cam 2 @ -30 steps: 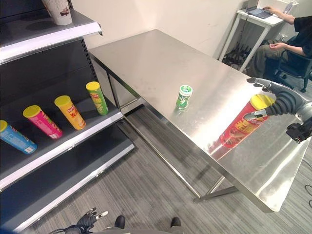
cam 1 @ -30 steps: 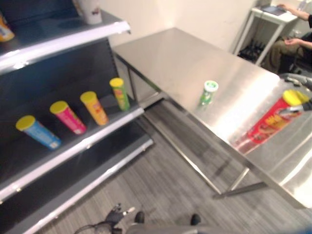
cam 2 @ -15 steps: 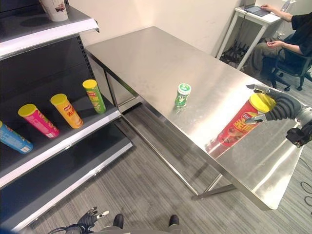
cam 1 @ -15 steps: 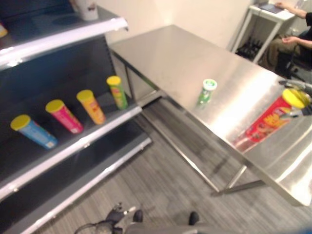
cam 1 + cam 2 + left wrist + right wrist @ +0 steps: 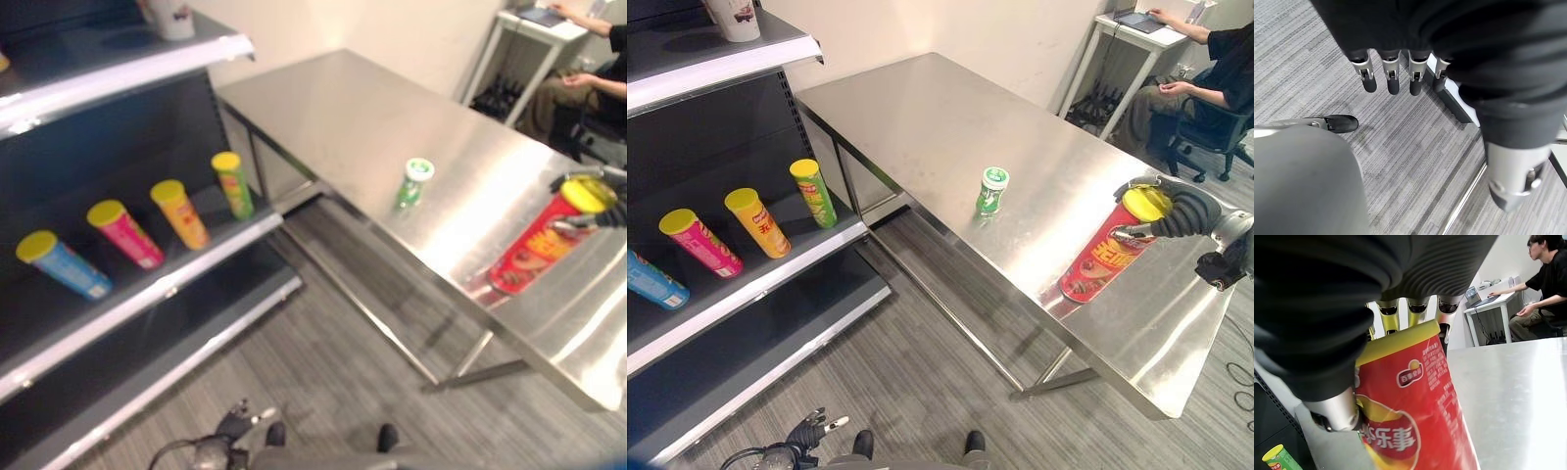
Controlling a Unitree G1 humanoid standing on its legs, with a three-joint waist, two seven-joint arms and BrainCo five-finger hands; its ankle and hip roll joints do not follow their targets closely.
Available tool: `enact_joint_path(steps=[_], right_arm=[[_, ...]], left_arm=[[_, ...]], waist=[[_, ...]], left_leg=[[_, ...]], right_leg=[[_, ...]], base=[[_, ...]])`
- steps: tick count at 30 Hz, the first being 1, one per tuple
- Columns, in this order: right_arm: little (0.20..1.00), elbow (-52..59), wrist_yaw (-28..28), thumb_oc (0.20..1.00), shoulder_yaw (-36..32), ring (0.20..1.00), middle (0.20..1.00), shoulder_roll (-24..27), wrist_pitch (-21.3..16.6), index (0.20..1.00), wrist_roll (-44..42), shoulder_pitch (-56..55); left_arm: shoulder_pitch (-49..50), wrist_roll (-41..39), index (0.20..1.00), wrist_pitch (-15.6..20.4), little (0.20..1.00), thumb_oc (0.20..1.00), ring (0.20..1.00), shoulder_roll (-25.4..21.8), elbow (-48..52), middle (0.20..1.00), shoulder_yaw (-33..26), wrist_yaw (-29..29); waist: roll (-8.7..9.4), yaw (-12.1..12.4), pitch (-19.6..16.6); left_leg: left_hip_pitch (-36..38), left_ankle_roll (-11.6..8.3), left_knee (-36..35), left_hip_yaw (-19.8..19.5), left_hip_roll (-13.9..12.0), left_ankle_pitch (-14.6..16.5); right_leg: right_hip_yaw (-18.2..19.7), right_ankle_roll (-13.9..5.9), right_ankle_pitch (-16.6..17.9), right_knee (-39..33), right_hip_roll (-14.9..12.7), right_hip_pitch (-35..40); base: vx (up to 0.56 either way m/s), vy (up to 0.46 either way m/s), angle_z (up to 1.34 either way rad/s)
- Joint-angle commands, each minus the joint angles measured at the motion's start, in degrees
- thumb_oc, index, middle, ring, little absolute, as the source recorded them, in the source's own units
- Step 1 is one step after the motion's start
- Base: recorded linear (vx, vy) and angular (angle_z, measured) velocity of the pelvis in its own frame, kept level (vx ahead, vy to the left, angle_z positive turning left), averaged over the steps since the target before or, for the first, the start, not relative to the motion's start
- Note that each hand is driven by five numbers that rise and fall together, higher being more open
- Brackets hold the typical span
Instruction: Put the goods on the table back onto the shelves and tidy them up.
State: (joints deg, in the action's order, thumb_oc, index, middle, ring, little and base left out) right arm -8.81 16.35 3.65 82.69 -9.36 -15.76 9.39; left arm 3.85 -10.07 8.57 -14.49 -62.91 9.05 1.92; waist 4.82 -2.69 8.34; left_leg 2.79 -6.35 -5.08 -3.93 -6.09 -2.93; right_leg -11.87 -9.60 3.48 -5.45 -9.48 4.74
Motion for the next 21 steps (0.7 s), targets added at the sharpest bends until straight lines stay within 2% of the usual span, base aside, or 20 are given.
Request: enact_joint_path(steps=[1,7,11,12,13,15,18,19,21], right_arm=[[0.200,0.05,-0.67,0.200,3.42,0.200,0.200,2.19,-1.42,0.200,-0.50,1.77],[0.200,0.72,-2.59,0.200,1.71,0.200,0.200,0.15,-2.05,0.200,-2.79,4.72],[0.200,3.84,-5.71,0.200,-7.19,0.200,0.200,-3.96,-4.53,0.200,-11.37,6.85],[0.200,3.94,-5.71,0.200,-7.54,0.200,0.200,-3.98,-4.50,0.200,-11.38,6.50],[0.200,4.50,-7.63,0.200,-10.25,0.200,0.200,-6.35,-5.57,0.200,-14.43,9.01],[0.200,5.27,-9.49,0.200,-12.37,0.200,0.200,-7.80,-6.82,0.200,-16.24,11.04],[0.200,6.31,-11.23,0.200,-10.97,0.200,0.200,-8.67,-7.16,0.200,-15.13,15.34],[0.200,6.26,-11.27,0.200,-10.63,0.200,0.200,-8.68,-7.14,0.200,-15.11,15.69],[0.200,7.08,-11.39,0.200,-7.32,0.200,0.200,-9.46,-7.53,0.200,-14.58,19.08]], left_arm=[[-2.77,-0.36,1.000,1.32,1.000,1.000,1.000,-2.24,0.02,1.000,1.48,-0.60],[-2.92,-0.70,1.000,1.36,1.000,1.000,1.000,-2.58,0.71,1.000,0.91,-0.94],[-2.52,-1.53,1.000,1.65,1.000,1.000,1.000,-2.94,1.43,1.000,0.02,-1.38],[-2.55,-1.53,1.000,1.65,1.000,1.000,1.000,-2.98,1.43,1.000,0.08,-1.38],[-1.98,-2.08,1.000,1.74,1.000,1.000,1.000,-3.06,1.88,1.000,-0.30,-1.45],[-1.37,-2.56,1.000,1.74,1.000,1.000,1.000,-3.56,2.03,1.000,-0.77,-1.80],[-0.24,-3.33,1.000,1.76,1.000,1.000,1.000,-4.31,2.34,1.000,-1.85,-2.16],[-0.21,-3.34,1.000,1.76,1.000,1.000,1.000,-4.28,2.35,1.000,-1.96,-2.16],[0.64,-4.48,1.000,1.74,1.000,1.000,1.000,-4.54,3.01,1.000,-2.85,-2.35]], waist=[[2.83,1.36,-0.50],[2.51,1.23,-0.79],[2.01,1.44,-1.45],[2.02,1.49,-1.40],[1.80,2.30,-1.75],[1.63,3.43,-1.87],[1.21,5.58,-1.68],[1.17,5.38,-1.67],[0.81,7.09,-1.17]], left_leg=[[2.46,-1.37,0.08,2.01,-0.36,6.37],[3.14,-1.43,0.08,2.31,-0.71,6.52],[3.32,-1.62,0.08,1.83,-1.32,6.37],[3.35,-1.63,0.08,1.81,-1.34,6.38],[3.18,-1.87,0.08,1.11,-1.87,6.09],[2.80,-2.38,0.08,0.10,-2.41,5.52],[1.74,-3.26,0.08,-1.68,-3.39,4.19],[1.73,-3.30,0.08,-1.78,-3.43,4.18],[0.53,-3.70,0.43,-3.65,-3.61,3.15]], right_leg=[[-1.88,-1.86,-3.69,0.56,-0.40,1.93],[-1.29,-1.67,-3.99,0.70,-0.09,2.08],[-1.17,-1.25,-4.66,0.95,0.42,2.31],[-1.20,-1.24,-4.69,0.96,0.44,2.35],[-1.66,-0.79,-5.31,1.12,0.90,2.69],[-2.39,-0.18,-6.08,1.34,1.56,2.99],[-3.88,0.84,-7.39,1.25,2.78,3.67],[-3.98,0.87,-7.43,1.26,2.83,3.72],[-5.65,1.66,-8.13,1.01,3.59,4.40]], base=[[0.00,-0.020,-0.05],[-0.01,-0.020,-0.02],[-0.01,-0.065,-0.03],[-0.01,-0.113,-0.02],[-0.01,-0.124,0.00],[-0.03,-0.149,0.07],[-0.04,-0.117,0.18],[-0.04,-0.083,0.27],[-0.07,-0.096,0.28]])
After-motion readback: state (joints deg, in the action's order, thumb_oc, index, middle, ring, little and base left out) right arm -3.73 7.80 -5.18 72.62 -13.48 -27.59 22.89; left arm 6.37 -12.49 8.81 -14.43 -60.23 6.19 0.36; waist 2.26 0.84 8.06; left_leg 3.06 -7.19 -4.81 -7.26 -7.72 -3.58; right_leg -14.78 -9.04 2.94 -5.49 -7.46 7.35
